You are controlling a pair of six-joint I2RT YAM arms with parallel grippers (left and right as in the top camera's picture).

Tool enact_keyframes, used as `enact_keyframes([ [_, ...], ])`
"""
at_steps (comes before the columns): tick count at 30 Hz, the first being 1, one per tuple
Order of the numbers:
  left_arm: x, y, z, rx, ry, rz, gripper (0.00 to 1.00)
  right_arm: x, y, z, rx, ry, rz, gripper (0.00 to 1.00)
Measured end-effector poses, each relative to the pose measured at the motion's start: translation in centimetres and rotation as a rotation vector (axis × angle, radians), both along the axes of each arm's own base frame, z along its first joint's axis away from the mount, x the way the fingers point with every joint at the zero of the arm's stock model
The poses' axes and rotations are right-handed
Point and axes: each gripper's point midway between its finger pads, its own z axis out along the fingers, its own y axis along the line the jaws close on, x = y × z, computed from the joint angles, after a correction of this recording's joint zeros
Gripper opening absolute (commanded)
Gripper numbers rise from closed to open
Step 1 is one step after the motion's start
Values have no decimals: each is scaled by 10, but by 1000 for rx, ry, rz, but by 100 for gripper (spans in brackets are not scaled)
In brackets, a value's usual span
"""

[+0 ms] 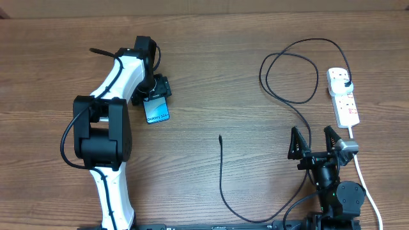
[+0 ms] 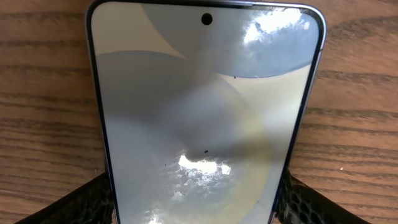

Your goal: Plug charger to phone and switch on socket

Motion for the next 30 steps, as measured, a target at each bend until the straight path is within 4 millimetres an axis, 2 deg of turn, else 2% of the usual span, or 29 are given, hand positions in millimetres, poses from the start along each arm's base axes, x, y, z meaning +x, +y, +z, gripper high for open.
enact_keyframes([
  [7, 0, 0, 0, 0, 0, 0, 79, 0, 0, 0, 0, 1, 0, 100],
  [12, 0, 0, 0, 0, 0, 0, 71, 0, 0, 0, 0, 1, 0, 100],
  [16, 0, 0, 0, 0, 0, 0, 59, 0, 0, 0, 0, 0, 0, 100],
  [19, 0, 0, 0, 0, 0, 0, 44, 0, 0, 0, 0, 0, 0, 100],
  [23, 0, 0, 0, 0, 0, 0, 14, 0, 0, 0, 0, 1, 0, 100],
  [25, 0, 0, 0, 0, 0, 0, 4, 0, 0, 0, 0, 1, 0, 100],
  [30, 0, 0, 0, 0, 0, 0, 4, 0, 0, 0, 0, 0, 0, 100],
])
